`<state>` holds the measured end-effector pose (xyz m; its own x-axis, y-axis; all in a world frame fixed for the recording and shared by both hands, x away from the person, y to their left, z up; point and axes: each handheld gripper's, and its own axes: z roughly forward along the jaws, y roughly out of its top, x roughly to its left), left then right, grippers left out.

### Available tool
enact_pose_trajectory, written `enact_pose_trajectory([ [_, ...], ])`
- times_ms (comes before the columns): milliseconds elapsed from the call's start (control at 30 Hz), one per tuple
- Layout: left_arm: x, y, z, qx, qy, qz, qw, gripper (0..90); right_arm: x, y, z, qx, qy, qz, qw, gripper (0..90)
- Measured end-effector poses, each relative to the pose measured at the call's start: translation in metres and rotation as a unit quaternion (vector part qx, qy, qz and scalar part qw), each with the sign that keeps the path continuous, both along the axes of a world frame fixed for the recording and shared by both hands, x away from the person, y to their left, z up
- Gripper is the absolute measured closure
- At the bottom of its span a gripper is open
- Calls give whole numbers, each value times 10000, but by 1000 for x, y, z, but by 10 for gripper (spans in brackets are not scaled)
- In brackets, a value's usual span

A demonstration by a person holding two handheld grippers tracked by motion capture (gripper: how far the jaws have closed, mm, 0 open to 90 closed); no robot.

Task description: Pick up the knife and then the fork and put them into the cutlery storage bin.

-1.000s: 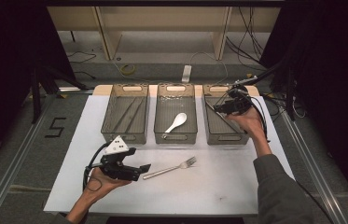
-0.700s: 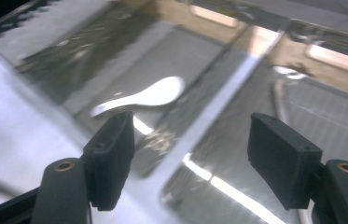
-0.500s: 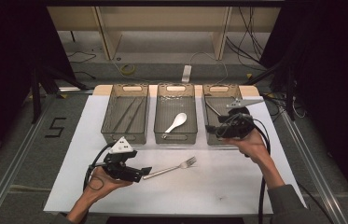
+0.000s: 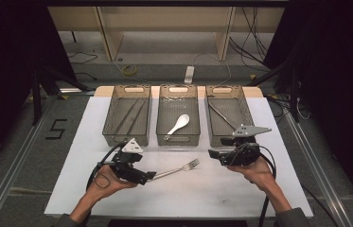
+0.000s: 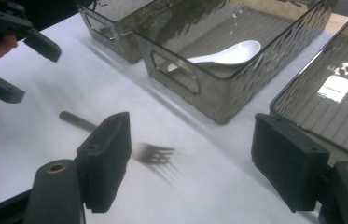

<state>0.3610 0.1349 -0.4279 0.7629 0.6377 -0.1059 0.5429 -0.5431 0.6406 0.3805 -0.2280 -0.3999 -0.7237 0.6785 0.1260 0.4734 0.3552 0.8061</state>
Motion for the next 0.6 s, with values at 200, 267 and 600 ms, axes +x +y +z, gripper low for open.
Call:
enact_pose_trajectory([
  [200, 11, -14, -6, 387, 419, -165, 9982, 217, -12, 1, -10, -3, 74, 89, 9999, 295],
  [267, 15, -19, -8, 548, 519, -221, 9969, 239, -16, 1, -14, -7, 123, 119, 9999, 295],
  [600, 31, -47, -22, 1170, 737, -542, 9889, 414, -34, 7, -26, -89, 223, 284, 9993, 291],
])
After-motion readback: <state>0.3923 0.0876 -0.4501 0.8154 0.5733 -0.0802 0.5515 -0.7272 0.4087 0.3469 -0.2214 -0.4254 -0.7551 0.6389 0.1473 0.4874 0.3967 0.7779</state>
